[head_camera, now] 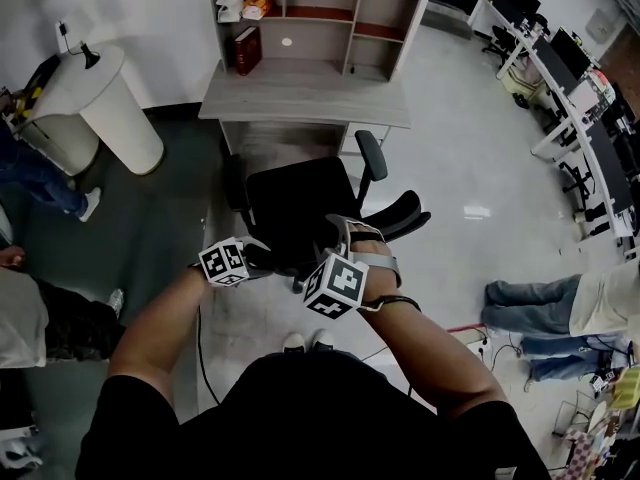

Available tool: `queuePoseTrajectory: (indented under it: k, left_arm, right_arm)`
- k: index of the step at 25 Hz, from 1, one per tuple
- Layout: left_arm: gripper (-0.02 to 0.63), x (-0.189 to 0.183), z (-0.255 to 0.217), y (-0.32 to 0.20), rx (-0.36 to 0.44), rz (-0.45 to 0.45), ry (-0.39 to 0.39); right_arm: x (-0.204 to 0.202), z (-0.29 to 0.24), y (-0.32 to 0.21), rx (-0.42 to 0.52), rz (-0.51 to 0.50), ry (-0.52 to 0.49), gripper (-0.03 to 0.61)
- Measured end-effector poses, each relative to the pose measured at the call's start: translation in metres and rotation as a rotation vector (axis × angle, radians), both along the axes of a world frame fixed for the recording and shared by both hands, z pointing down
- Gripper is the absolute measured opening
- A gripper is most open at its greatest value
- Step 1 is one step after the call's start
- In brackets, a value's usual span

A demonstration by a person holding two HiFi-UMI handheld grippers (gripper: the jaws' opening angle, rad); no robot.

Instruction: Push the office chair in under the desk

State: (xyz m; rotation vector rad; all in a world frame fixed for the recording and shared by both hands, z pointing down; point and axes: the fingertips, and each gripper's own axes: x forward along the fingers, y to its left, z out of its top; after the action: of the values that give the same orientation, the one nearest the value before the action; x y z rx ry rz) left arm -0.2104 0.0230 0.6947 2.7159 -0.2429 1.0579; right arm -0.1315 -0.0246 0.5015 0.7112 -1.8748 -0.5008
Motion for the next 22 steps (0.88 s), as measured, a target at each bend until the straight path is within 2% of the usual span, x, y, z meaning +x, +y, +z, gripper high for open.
queuePoseTrajectory:
  k: [12, 22]
  left_arm:
    - [0.209, -0.006, 0.004, -0.004, -0.016, -0.076, -0.051]
    - [0.209, -0.013, 0.002, -0.003, 0.006, -0.073, -0.045]
  right_arm:
    - [-0.009, -0.001, 0.000, 0.003, -0.056, 0.000, 0.169]
    - [-0.016, -0.005, 0.003, 0.010, -0.067, -0.006, 0.163]
